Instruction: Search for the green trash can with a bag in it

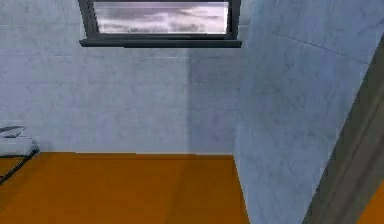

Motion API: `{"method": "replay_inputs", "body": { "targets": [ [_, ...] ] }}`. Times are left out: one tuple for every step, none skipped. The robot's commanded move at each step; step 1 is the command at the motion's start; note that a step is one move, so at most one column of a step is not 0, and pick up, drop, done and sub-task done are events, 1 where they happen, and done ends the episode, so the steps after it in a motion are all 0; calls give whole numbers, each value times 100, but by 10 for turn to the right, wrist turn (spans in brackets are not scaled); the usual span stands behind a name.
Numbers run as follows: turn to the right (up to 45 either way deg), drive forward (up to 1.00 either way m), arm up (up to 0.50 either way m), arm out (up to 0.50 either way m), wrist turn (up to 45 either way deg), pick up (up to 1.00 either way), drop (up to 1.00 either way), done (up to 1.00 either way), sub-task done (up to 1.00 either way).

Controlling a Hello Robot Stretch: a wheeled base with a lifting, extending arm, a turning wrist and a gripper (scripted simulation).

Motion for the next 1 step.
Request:
{"method": "replay_inputs", "body": {
  "targets": [
    [-450, 0, 0, 0, 0, 0, 0, 0, 0]
  ]
}}
